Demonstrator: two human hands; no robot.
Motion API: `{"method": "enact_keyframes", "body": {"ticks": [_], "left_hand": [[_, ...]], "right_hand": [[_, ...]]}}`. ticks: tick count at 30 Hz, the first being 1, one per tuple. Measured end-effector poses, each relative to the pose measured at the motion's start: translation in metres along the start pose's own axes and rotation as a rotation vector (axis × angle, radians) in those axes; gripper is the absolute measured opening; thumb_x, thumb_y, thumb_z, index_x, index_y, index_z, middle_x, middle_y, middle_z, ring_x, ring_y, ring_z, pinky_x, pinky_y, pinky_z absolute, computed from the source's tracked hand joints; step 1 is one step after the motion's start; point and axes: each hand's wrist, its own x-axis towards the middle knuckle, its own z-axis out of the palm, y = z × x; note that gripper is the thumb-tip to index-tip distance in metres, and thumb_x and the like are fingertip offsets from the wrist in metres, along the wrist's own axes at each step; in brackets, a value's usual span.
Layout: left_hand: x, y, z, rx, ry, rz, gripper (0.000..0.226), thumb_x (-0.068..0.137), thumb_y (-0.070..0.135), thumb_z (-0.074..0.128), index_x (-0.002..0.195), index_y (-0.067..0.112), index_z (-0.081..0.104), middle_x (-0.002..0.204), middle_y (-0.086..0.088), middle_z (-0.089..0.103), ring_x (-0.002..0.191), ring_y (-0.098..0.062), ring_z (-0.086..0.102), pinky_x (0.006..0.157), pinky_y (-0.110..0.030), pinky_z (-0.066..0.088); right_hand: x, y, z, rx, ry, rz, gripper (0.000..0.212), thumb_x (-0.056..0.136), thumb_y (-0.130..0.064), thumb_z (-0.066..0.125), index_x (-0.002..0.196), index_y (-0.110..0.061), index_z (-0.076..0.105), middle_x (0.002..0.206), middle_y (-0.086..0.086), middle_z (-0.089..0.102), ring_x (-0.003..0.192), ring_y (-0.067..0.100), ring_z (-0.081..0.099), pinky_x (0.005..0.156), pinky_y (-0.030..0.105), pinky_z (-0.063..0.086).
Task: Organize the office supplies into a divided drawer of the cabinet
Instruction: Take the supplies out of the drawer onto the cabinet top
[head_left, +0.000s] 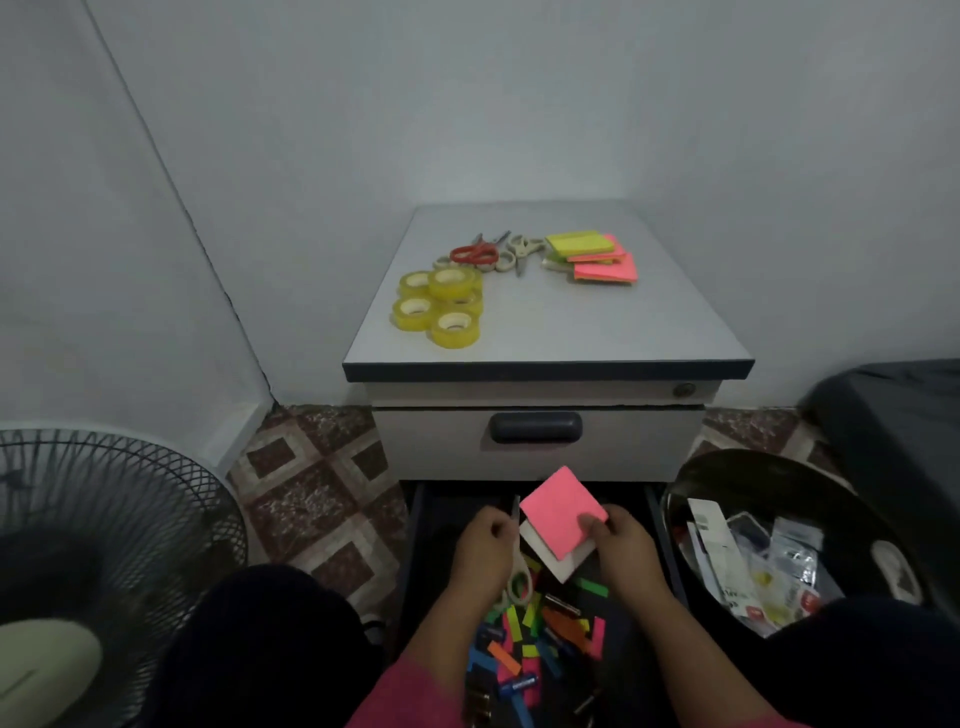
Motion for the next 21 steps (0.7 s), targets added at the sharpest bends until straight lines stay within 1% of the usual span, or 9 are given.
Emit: {"method": "enact_keyframes", "body": {"ticks": [2,4,6,9,12,14,17,19,21], "left_hand": [[-0.011,0.020,-0.005,-0.059,0.039,0.035,0.013,0.098,0.018,0.048,0.093,0.009,0.057,0.079,0.000,0.056,0.078,-0.017,0.055,0.063,-0.024,0.040],[-0.023,0.043,-0.012,-0.118,0.067,0.060,0.011,0.097,0.018,0.048,0.097,0.012,0.058,0.086,0.001,0.058,0.078,-0.011,0.055,0.060,-0.019,0.040],[-0.034,0.066,-0.020,-0.178,0.086,0.103,0.011,0.093,0.011,0.050,0.096,0.017,0.058,0.091,-0.001,0.060,0.081,-0.012,0.056,0.061,-0.020,0.041],[-0.048,0.102,-0.036,-0.235,0.106,0.223,0.024,0.086,-0.001,0.050,0.090,0.022,0.056,0.080,0.002,0.057,0.076,-0.013,0.057,0.057,-0.014,0.042],[-0.048,0.139,-0.053,-0.256,0.117,0.325,0.030,0.084,-0.002,0.052,0.091,0.027,0.056,0.077,0.004,0.057,0.071,-0.011,0.058,0.054,-0.011,0.042],[-0.040,0.159,-0.063,-0.262,0.122,0.363,0.030,0.085,0.000,0.053,0.097,0.028,0.056,0.077,0.005,0.055,0.072,-0.012,0.057,0.058,-0.016,0.044],[-0.025,0.185,-0.074,-0.280,0.149,0.405,0.032,0.086,0.001,0.052,0.112,0.021,0.056,0.074,0.004,0.050,0.062,-0.009,0.051,0.050,-0.016,0.042],[-0.016,0.196,-0.080,-0.287,0.167,0.428,0.033,0.086,0.000,0.051,0.113,0.019,0.056,0.072,0.004,0.048,0.057,-0.008,0.047,0.043,-0.016,0.039],[-0.007,0.204,-0.086,-0.269,0.164,0.444,0.032,0.087,0.002,0.051,0.113,0.021,0.055,0.073,0.006,0.047,0.053,-0.003,0.045,0.040,-0.014,0.035]], "right_hand": [[-0.013,-0.016,-0.004,0.054,0.040,-0.065,0.008,0.097,-0.015,0.052,0.101,-0.010,0.058,0.087,0.004,0.061,0.077,0.013,0.056,0.059,0.024,0.039],[-0.024,-0.035,-0.008,0.067,0.081,-0.139,0.009,0.096,-0.017,0.053,0.100,-0.011,0.059,0.088,0.005,0.062,0.080,0.017,0.057,0.061,0.027,0.039],[-0.032,-0.055,-0.012,0.077,0.137,-0.220,0.009,0.095,-0.018,0.055,0.101,-0.014,0.061,0.089,0.001,0.063,0.083,0.014,0.058,0.062,0.024,0.039],[-0.042,-0.093,-0.021,0.144,0.208,-0.331,0.007,0.095,-0.018,0.055,0.098,-0.021,0.061,0.088,-0.008,0.064,0.083,0.006,0.058,0.063,0.021,0.040],[-0.038,-0.136,-0.031,0.256,0.256,-0.422,0.008,0.095,-0.019,0.055,0.095,-0.024,0.061,0.086,-0.009,0.064,0.078,0.004,0.058,0.064,0.020,0.043],[-0.021,-0.163,-0.036,0.287,0.302,-0.457,0.010,0.095,-0.020,0.055,0.089,-0.026,0.060,0.083,-0.005,0.063,0.074,0.006,0.056,0.064,0.023,0.042],[0.028,-0.200,-0.041,0.231,0.389,-0.445,0.012,0.096,-0.026,0.052,0.086,-0.021,0.057,0.077,-0.004,0.057,0.070,0.011,0.051,0.062,0.025,0.039],[0.071,-0.217,-0.043,0.180,0.453,-0.406,0.017,0.096,-0.029,0.050,0.087,-0.015,0.056,0.074,-0.006,0.054,0.075,0.019,0.052,0.070,0.031,0.042],[0.111,-0.228,-0.043,0.132,0.497,-0.355,0.019,0.095,-0.032,0.048,0.091,-0.017,0.058,0.078,-0.005,0.057,0.085,0.024,0.056,0.090,0.042,0.044]]}}
